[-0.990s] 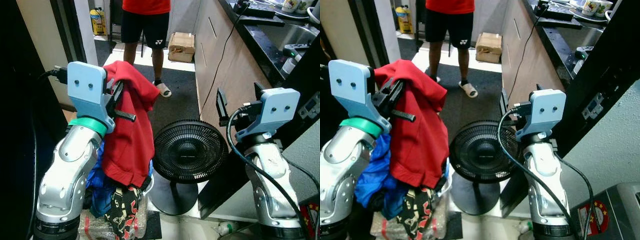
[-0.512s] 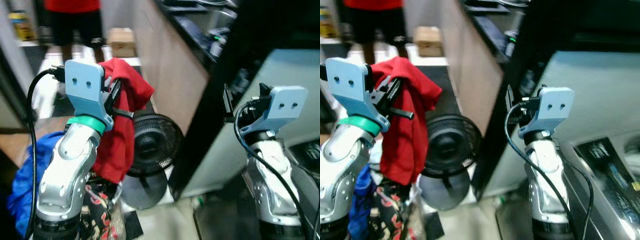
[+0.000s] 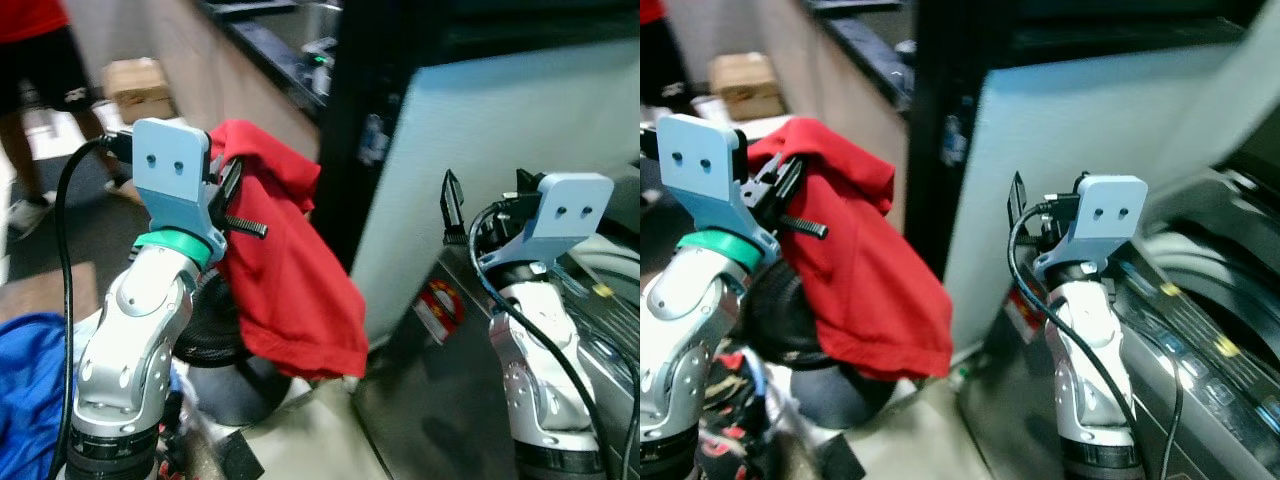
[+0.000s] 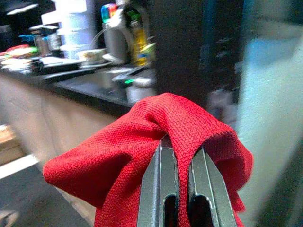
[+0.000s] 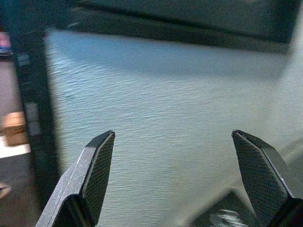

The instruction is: Clothes washing

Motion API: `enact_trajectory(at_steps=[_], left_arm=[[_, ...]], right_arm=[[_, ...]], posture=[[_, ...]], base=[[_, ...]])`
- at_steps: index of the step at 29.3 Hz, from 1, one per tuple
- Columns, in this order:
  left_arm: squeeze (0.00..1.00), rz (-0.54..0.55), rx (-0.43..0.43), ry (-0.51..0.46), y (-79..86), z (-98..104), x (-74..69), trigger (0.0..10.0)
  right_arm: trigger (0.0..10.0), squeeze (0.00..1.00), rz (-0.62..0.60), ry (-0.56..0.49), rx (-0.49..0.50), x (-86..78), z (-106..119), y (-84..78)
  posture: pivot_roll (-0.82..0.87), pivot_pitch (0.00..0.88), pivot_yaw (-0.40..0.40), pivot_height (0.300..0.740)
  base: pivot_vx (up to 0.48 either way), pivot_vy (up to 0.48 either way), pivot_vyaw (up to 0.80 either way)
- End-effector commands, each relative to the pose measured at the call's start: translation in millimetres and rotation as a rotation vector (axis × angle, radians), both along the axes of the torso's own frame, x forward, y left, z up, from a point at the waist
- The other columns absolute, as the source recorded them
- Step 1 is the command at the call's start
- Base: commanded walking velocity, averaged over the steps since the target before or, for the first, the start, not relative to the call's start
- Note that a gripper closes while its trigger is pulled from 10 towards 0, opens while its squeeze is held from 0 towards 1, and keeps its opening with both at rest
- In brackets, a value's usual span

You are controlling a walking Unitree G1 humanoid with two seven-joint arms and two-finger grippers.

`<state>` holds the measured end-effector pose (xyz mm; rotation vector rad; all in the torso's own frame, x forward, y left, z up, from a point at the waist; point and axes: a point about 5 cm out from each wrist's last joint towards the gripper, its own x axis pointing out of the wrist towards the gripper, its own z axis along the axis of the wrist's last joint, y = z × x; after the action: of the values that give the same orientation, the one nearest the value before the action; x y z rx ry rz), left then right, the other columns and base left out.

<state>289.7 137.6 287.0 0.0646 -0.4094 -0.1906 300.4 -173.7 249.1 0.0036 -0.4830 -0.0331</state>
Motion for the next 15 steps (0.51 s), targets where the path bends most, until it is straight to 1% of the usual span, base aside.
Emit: enact_trajectory(at_steps=[1,15], left_arm=[[0.00,-0.004,0.000,-0.032,-0.4,6.6,-1.7,10.0],[0.00,0.002,-0.004,-0.034,0.8,7.3,-0.8,10.0]], right_arm=[[10.0,0.00,-0.010,0.011,0.016,-0.4,-2.0,-3.0],[10.0,0.00,-0.005,0.011,0.036,1.5,-0.5,-3.3]], posture=[[0.04,0.055,-0.008,0.740],[0.05,0.056,-0.012,0.740]], base=[[0.000,0.000,-0.80],[0.000,0.000,-0.80]])
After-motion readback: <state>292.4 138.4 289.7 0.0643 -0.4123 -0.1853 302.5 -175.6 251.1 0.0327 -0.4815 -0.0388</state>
